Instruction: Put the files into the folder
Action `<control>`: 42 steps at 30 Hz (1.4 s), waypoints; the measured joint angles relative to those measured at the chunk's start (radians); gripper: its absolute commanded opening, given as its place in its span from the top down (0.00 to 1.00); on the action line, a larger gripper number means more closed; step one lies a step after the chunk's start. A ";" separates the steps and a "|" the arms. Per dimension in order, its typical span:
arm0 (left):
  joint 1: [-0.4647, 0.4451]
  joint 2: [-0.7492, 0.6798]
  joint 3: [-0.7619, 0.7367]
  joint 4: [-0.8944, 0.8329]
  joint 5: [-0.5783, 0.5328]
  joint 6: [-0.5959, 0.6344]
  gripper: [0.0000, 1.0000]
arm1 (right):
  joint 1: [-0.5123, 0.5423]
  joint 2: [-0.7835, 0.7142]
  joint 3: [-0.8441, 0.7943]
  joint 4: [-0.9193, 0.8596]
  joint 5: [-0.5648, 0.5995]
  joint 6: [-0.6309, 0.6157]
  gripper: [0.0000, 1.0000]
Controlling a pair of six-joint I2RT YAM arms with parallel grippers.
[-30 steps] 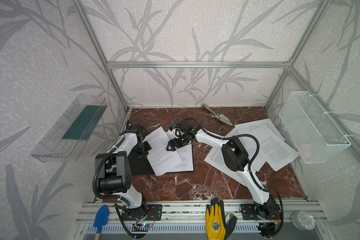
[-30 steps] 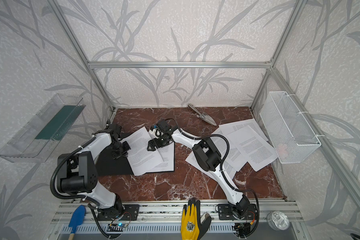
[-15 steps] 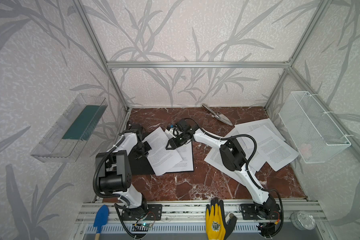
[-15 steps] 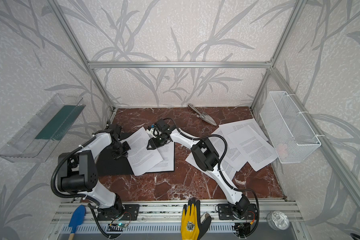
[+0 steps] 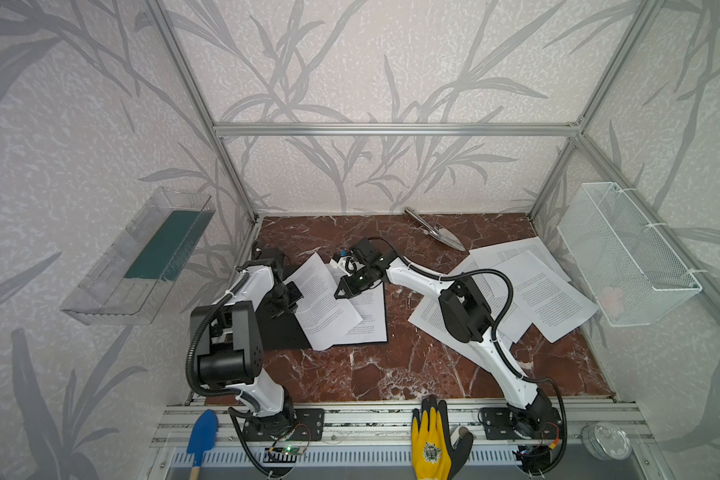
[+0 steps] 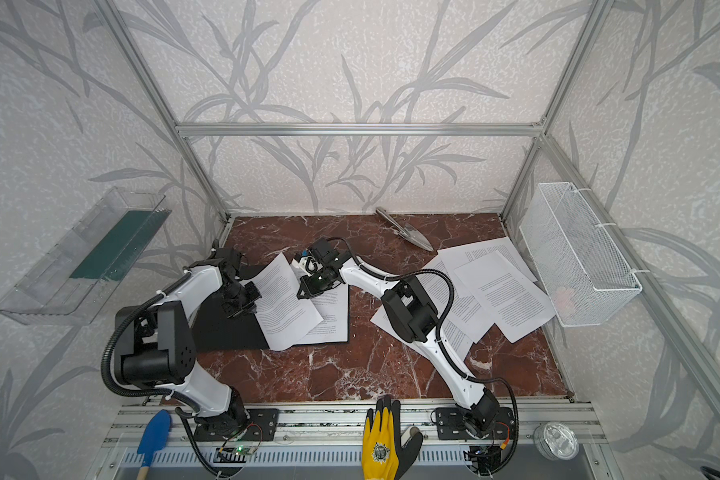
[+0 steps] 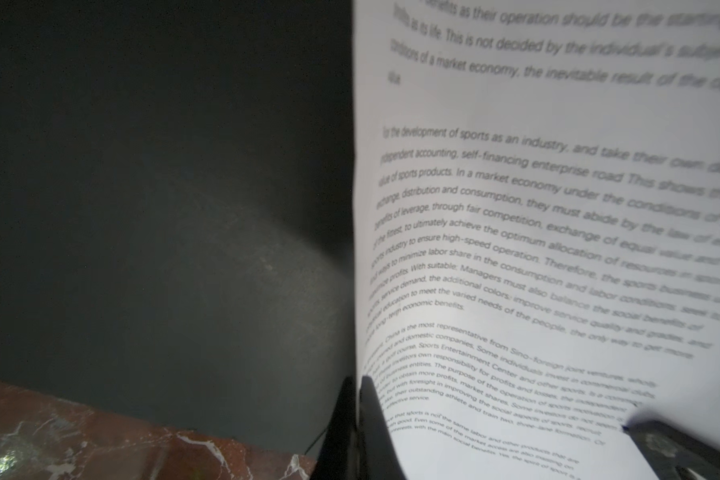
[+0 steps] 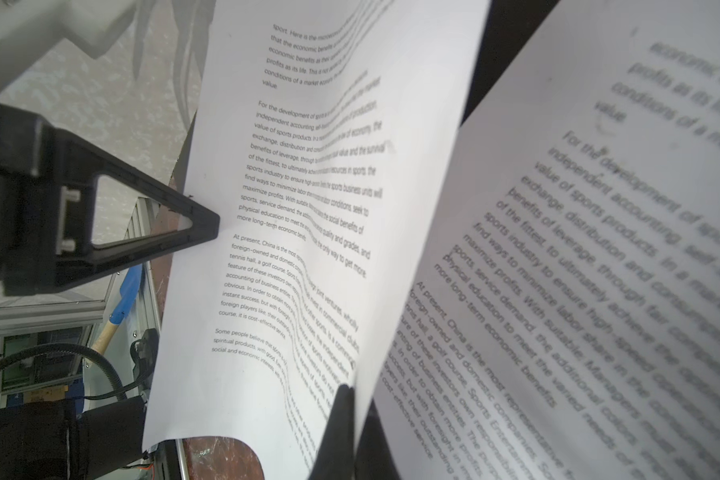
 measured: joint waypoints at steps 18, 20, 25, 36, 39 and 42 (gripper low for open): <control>-0.034 -0.579 -0.118 0.167 0.298 0.045 0.01 | -0.062 -0.481 -0.497 0.108 0.317 0.126 1.00; -0.061 -0.612 -0.118 0.183 0.331 0.044 0.01 | -0.082 -0.523 -0.584 0.152 0.350 0.158 1.00; -0.146 -0.664 -0.118 0.196 0.357 0.050 0.01 | -0.138 -0.558 -0.757 0.237 0.414 0.230 1.00; -0.186 -0.670 -0.154 0.152 0.354 0.112 0.01 | -0.151 -0.552 -0.800 0.330 0.394 0.306 1.00; -0.186 -0.629 -0.161 0.148 0.358 0.116 0.01 | -0.151 -0.552 -0.805 0.336 0.371 0.323 1.00; -0.186 -0.595 -0.161 0.148 0.361 0.121 0.01 | -0.151 -0.552 -0.805 0.355 0.349 0.332 1.00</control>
